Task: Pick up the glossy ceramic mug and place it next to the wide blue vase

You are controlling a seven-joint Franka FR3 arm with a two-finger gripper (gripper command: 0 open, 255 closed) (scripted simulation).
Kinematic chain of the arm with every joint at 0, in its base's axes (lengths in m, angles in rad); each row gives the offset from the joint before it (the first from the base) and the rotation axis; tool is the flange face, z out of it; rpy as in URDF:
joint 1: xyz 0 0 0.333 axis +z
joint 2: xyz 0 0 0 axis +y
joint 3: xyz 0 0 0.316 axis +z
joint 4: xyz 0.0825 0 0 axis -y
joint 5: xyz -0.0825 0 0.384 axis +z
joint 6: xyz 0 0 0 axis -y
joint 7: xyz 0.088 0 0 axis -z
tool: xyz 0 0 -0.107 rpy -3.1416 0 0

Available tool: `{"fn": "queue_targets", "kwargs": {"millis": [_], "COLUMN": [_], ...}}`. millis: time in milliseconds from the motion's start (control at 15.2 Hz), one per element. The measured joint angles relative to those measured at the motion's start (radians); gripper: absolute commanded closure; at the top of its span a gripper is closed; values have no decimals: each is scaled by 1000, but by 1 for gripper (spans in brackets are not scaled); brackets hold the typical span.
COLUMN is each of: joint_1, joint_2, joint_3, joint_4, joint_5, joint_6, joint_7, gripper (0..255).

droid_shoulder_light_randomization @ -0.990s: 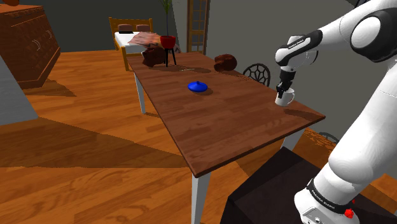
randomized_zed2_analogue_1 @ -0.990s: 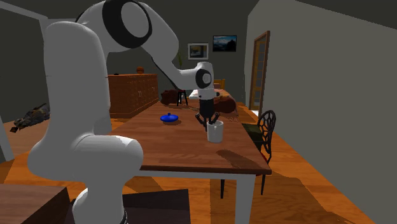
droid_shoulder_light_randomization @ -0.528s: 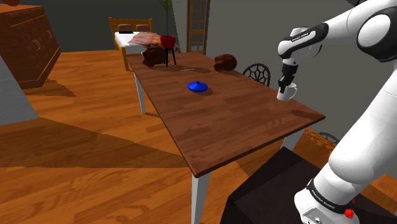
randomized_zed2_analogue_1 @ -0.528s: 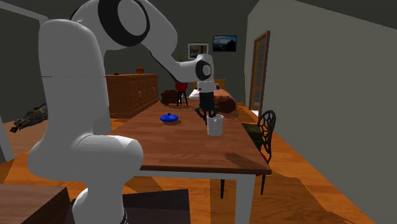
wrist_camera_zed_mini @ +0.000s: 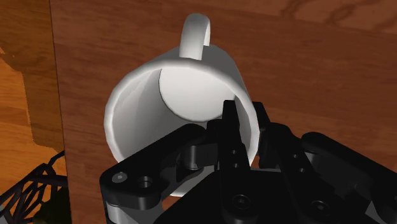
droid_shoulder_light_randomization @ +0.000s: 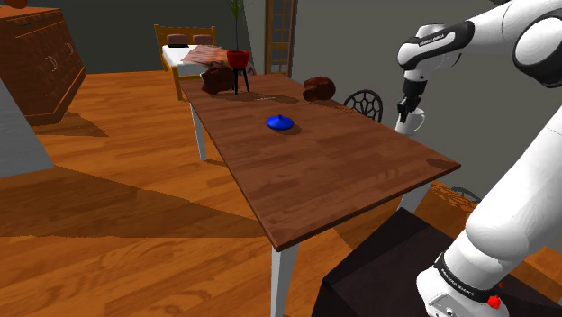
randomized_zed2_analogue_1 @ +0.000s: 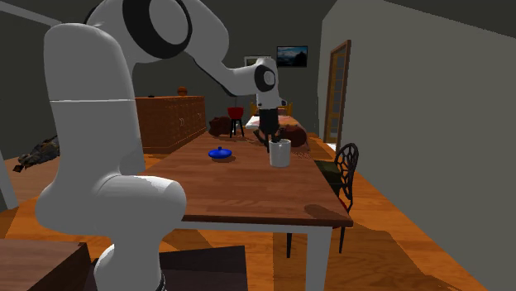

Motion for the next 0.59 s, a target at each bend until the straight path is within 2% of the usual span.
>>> {"fn": "queue_targets", "kwargs": {"millis": [594], "joint_1": [8], "joint_2": [-19], "joint_3": [8], "joint_4": [94], "joint_5": [-6], "joint_6": [-112], "joint_7": [9], "gripper": [255]}}
